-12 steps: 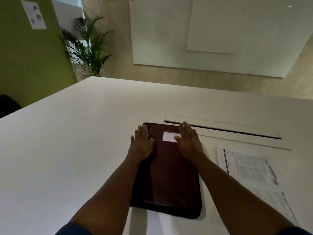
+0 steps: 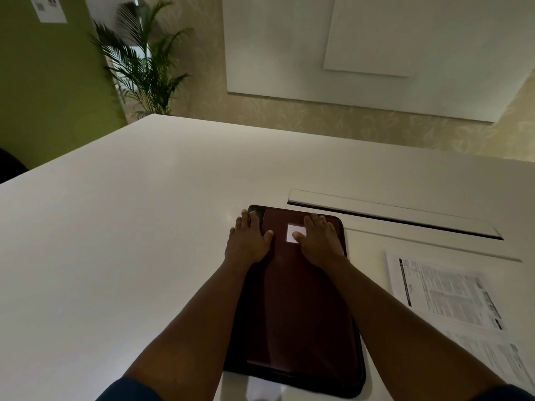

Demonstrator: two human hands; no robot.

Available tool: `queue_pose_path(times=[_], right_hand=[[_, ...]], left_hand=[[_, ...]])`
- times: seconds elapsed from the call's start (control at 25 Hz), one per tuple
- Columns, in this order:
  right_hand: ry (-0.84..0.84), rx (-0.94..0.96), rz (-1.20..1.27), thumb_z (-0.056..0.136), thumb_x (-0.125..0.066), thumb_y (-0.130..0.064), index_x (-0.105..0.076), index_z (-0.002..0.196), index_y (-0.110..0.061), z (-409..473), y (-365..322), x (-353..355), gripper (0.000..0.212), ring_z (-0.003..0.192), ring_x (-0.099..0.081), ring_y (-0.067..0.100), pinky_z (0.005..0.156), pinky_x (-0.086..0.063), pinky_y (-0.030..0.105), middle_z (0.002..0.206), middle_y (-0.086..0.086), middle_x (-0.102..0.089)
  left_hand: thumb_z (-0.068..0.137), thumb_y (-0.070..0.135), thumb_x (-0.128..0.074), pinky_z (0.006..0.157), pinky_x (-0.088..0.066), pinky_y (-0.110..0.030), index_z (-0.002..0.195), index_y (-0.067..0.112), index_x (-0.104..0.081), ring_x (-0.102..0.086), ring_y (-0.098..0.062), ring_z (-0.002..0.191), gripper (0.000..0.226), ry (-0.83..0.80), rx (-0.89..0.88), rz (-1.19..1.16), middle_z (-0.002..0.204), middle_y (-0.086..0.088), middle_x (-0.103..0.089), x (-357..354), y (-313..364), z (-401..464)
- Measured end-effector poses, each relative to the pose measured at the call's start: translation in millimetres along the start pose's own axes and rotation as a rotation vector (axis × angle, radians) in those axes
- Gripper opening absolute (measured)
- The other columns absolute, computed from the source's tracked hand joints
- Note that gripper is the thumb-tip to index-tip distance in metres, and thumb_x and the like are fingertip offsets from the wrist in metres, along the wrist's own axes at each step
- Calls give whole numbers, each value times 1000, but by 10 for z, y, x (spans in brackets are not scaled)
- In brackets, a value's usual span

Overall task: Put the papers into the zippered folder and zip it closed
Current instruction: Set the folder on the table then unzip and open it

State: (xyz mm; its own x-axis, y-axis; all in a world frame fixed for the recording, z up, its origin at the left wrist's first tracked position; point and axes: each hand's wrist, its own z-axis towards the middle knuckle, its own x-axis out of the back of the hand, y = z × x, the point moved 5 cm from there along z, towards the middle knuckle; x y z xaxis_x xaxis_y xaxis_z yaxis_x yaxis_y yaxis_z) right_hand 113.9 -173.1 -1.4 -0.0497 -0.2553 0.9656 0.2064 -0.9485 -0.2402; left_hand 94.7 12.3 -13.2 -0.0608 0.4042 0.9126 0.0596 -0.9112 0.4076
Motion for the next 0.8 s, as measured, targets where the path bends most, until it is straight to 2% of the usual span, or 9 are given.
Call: queue_pose_path(times=[0.2,0.28,0.4,0.52,0.6,0.8], right_hand=[[-9,48,-30,97,-41,-40,-42,138,-6,356,-230,-60,54,135,-37,32,112,-30,46,144,16,-44],[-17,58,-29,95,-45,-39,-51,126,-6,520,-374,-42,46,122,-48,33,102,-38,44,130,16,-55],[-39,33,11,93,-48,-39,-61,113,-7,748,-594,-20,40,111,-54,34,91,-44,43,116,16,-61],[-88,-58,49,91,-48,-40,-67,100,-8,973,-728,-61,39,104,-57,33,87,-47,42,104,13,-65],[-130,-151,143,86,-51,-41,-64,87,-8,1119,-760,-90,36,95,-62,31,80,-52,40,92,11,-66],[-218,-322,169,69,-66,-47,-58,81,-16,1390,-905,-120,34,78,-59,23,66,-46,31,82,1,-59]], left_hand=[[95,55,-35,119,-11,-47,154,10,-5,-8,-35,147,80,-11,51,-98,160,-20,-7,-9,-89,178],[94,55,-35,120,-4,-45,154,10,-2,-3,-31,148,81,-27,53,-100,160,-20,-7,-28,-130,254],[93,56,-35,120,0,-45,153,9,-1,1,-30,149,84,-33,51,-118,161,-18,-5,-34,-167,338],[91,57,-37,119,4,-45,153,8,1,6,-30,149,87,-26,40,-139,162,-17,-2,-60,-207,391],[90,58,-37,118,5,-44,153,8,0,7,-30,149,88,-18,43,-160,162,-16,-1,-91,-227,417],[88,60,-37,118,5,-44,153,8,-6,7,-29,149,89,8,53,-146,162,-15,-3,-111,-244,460]])
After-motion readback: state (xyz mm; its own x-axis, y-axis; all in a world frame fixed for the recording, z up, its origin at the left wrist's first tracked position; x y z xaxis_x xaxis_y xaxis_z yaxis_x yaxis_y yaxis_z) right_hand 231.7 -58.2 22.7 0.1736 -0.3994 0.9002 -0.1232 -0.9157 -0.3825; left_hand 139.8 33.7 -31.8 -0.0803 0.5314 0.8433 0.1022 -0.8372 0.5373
